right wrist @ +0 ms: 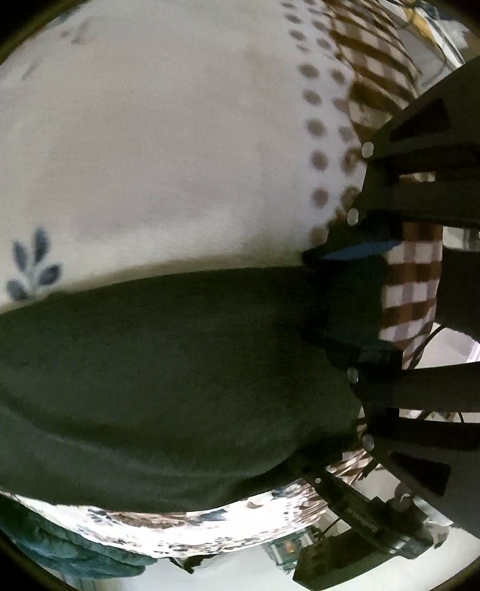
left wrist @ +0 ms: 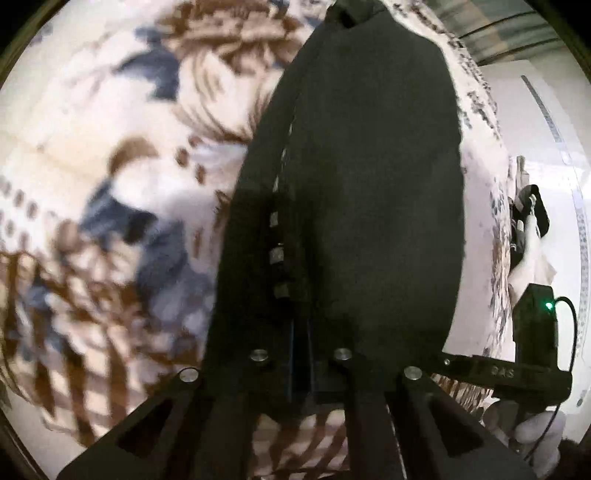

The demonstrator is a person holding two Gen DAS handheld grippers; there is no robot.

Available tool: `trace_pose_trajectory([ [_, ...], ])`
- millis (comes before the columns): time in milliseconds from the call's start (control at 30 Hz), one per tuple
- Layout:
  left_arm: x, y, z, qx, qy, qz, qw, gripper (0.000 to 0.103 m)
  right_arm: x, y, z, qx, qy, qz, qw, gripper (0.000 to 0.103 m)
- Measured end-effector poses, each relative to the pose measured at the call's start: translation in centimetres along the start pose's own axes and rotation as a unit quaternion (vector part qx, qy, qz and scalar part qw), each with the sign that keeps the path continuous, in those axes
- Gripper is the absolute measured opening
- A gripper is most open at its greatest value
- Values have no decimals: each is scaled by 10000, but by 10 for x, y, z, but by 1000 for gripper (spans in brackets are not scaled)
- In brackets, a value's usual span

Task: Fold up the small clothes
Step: 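Fold the sweater hem toward the collar with the right gripper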

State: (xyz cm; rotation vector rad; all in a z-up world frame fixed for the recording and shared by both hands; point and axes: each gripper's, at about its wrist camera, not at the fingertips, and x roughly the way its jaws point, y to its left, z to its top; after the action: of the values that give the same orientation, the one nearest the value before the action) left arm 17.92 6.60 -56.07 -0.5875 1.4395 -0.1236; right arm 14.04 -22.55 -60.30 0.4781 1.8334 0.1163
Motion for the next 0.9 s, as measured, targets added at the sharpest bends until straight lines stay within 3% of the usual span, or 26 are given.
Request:
trace_pose_trajectory([
  [33, -12, 5, -1, -24, -77, -64, 9999, 3, -1, 1, -3, 21, -64, 9, 10000, 38],
  [67, -21, 6, -2, -44, -139, -104, 9998, 3, -4, 2, -6, 41, -169, 25, 9998, 27],
  [100, -31, 9, -4, -48, -200, -141, 9997, 3, -8, 4, -10, 25, -266, 45, 9996, 7],
  [233, -37, 28, -5, 22, -86, -120, 9999, 3, -20, 20, -29, -303, -549, -72, 9980, 6],
  [400, -17, 31, 9, -61, 370, -206, 9991, 7, 6, 22, -24, -109, -204, -398, 9989, 7],
  [467, -33, 24, 14, -51, 370, -195, 9991, 23, 0, 24, -16, 24, -35, -288, 9996, 9],
  [533, -56, 19, 26, -56, 164, -519, 9985, 58, -15, 24, -10, 45, 6, -89, 9999, 20],
  [567, -68, 14, 40, -99, 6, -684, 9976, 62, -26, 26, -6, 40, -69, -27, 10000, 36],
  [600, -76, 9, 54, -107, -137, -812, 9965, 64, -41, 28, -1, 21, -198, -7, 9998, 45],
  [667, -86, -8, 98, -37, -407, -1162, 9924, 64, -73, 35, 19, 0, -517, 52, 9987, 45],
  [833, -74, -49, 223, 291, -964, -1356, 9856, 64, -134, 46, 99, 121, -1252, 338, 9915, 51],
  [900, -63, -56, 268, 359, -1014, -1381, 9846, 64, -152, 54, 139, 99, -1553, 393, 9870, 51],
])
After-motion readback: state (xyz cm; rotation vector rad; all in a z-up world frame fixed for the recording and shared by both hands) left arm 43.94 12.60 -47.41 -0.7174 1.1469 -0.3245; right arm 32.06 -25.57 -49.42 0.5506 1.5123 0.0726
